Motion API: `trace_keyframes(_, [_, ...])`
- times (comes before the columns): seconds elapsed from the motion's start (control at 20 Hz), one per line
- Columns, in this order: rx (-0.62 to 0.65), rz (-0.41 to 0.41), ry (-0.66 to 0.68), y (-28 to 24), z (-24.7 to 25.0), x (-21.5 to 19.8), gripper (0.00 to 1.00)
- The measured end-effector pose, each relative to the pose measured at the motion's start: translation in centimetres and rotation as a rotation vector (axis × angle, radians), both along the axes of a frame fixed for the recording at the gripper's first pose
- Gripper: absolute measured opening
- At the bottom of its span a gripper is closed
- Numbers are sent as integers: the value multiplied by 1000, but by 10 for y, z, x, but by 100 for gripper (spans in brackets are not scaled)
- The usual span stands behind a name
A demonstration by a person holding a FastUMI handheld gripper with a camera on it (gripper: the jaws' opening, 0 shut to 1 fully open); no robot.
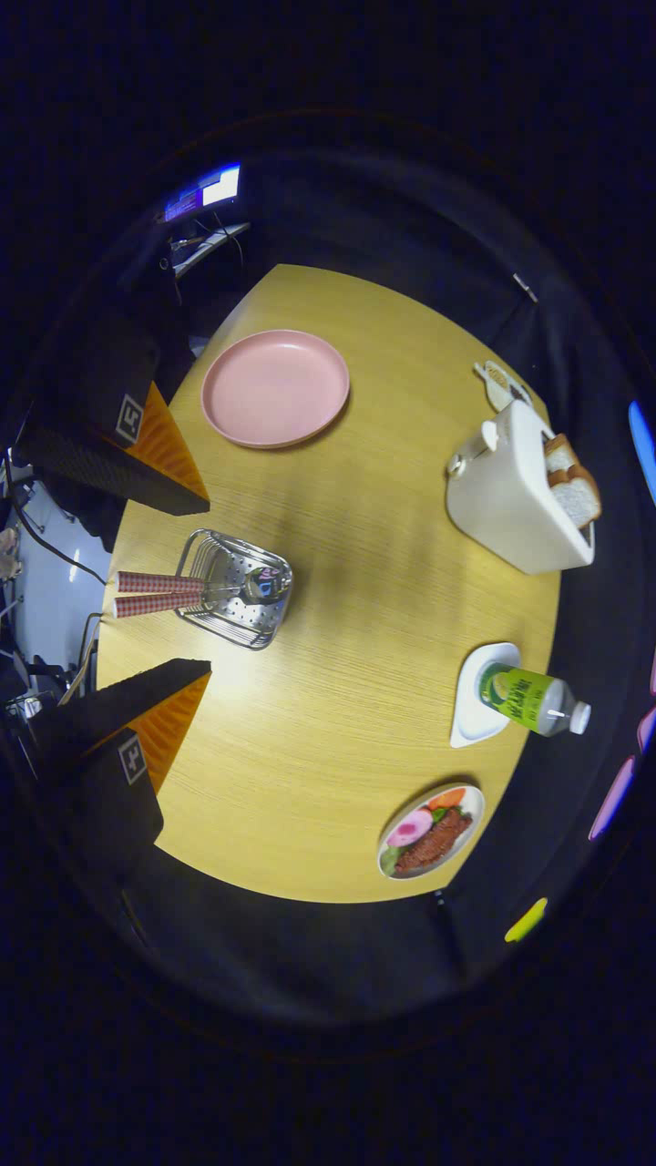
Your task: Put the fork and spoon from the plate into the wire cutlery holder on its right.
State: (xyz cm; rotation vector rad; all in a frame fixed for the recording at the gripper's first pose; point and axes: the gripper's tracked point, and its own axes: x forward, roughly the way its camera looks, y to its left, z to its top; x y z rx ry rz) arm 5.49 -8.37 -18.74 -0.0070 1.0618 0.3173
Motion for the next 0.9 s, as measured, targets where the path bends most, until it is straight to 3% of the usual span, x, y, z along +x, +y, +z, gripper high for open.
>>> trace_keyframes(0.5, [100, -145, -534, 10, 90, -19, 98])
trace_keyframes(0.9, [186, -135, -808, -1, 134, -44, 98])
